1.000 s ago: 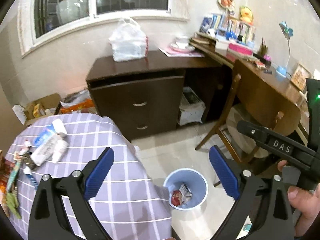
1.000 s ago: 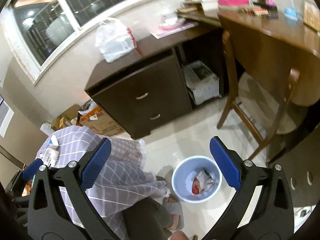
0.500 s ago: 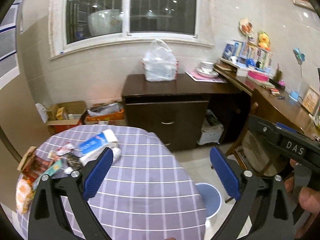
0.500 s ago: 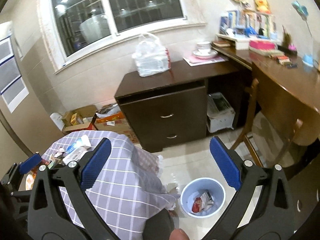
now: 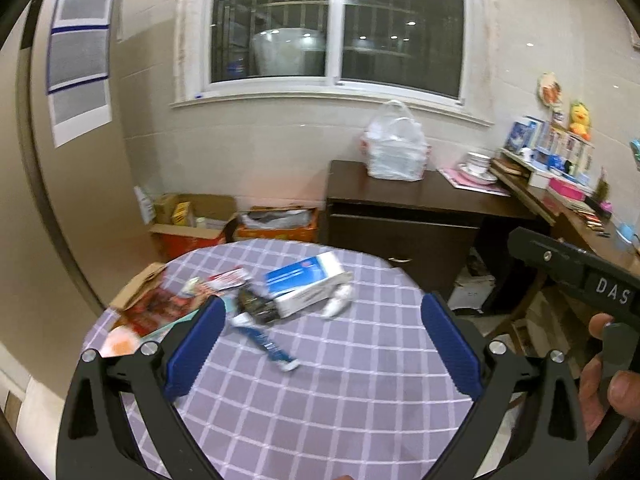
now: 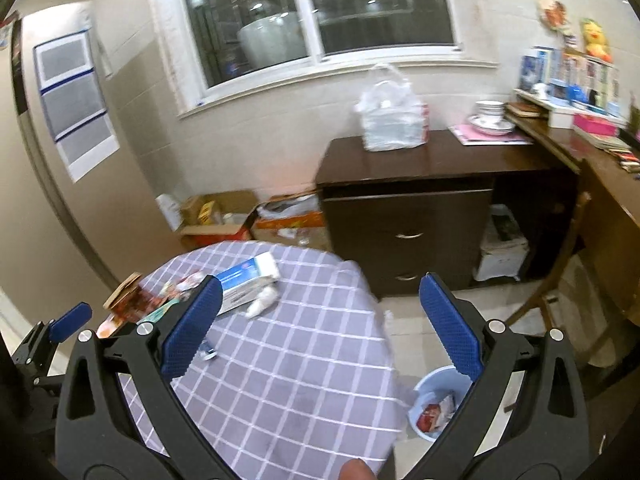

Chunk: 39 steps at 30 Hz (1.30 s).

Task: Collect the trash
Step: 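Move both tools back from the wastebasket to the table, then grasp the white printed plastic bag with left tool while right tool grasps blue toothpaste tube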

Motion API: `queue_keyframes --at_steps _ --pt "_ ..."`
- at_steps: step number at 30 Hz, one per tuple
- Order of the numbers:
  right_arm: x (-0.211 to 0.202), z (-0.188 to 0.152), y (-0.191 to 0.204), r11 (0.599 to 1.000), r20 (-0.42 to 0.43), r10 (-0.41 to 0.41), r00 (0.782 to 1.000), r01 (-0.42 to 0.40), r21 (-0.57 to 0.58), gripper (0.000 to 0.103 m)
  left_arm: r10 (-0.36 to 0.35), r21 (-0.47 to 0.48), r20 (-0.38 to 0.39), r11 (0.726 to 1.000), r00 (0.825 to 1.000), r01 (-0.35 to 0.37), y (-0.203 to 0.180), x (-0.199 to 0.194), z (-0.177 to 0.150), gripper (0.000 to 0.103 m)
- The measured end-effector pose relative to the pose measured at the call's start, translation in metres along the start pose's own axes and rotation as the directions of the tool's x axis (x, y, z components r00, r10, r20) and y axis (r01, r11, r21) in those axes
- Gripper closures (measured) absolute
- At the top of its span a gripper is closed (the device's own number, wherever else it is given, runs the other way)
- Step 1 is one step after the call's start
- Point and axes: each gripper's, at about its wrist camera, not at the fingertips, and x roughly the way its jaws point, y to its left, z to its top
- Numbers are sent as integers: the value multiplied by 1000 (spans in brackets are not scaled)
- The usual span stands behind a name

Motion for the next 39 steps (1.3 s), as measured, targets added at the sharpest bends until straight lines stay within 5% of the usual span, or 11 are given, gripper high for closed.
queue_keyframes --at_steps 17,26,32,39 --pt "81 -41 100 977 -211 87 974 -125 -175 6 175 -73 -75 981 982 -180 123 4 -52 7" --pt "140 -72 131 961 -329 84 941 -164 -223 6 273 -86 -180 953 945 -291 193 24 -89 7" --pt "171 -85 146 951 -376 90 922 -192 -243 7 322 -10 -231 943 918 -333 214 50 -102 7" --pt "206 -96 162 935 -434 100 895 -235 -268 25 302 42 -252 952 919 -302 224 80 -98 11"
